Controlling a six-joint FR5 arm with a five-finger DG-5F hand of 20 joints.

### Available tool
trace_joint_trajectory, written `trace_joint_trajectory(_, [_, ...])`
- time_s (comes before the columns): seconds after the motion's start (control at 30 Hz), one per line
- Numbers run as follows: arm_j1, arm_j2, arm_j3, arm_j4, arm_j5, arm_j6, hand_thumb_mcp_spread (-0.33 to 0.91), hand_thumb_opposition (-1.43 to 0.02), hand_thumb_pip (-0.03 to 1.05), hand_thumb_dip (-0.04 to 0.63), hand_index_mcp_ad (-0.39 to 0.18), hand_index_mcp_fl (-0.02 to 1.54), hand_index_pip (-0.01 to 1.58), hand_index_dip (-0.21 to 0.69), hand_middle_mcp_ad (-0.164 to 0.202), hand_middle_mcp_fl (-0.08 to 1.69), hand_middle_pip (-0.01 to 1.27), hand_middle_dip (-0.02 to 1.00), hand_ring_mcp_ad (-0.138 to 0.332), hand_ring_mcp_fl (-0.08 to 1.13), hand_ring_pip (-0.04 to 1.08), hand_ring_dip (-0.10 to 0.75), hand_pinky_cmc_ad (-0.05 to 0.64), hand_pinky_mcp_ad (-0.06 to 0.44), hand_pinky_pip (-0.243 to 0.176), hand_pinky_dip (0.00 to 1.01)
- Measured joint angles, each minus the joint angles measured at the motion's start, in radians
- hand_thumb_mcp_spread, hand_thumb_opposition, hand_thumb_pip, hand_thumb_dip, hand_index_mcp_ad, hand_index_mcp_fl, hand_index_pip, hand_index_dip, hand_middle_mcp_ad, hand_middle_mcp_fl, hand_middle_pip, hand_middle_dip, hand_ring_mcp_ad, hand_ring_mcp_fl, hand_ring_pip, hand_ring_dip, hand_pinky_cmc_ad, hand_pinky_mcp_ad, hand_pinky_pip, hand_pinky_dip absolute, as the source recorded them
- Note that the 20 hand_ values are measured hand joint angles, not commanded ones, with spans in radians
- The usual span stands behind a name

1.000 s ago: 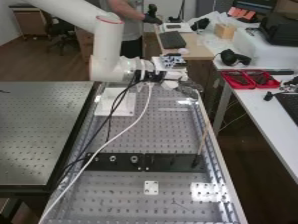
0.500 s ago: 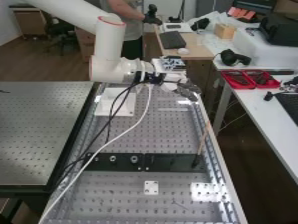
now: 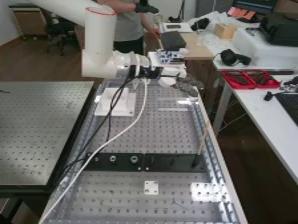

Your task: Grab the paper clip and place it in the clear container

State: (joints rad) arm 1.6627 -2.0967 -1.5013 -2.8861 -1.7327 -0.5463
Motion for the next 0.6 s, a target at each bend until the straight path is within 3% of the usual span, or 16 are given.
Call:
trace_joint_trajectory(0.37, [-0.073, 0.215, -0.139, 0.01, 0.094, -0.031, 0.47, -0.8, 0.46, 0.253, -0.185, 0.47, 0.71, 0.103, -0.005, 0.31, 0.13, 0.21, 0.099, 0.1, 0.11, 0.117, 0.349, 0.29, 0.08, 0.19])
trace_joint_trajectory(0.6, [-0.113, 0.36, -0.21, -0.025, 0.201, -0.084, 0.47, -0.81, 0.43, 0.251, -0.187, 0.51, 0.6, 0.126, -0.005, 0.31, 0.13, 0.21, 0.099, 0.1, 0.11, 0.117, 0.349, 0.29, 0.063, 0.19])
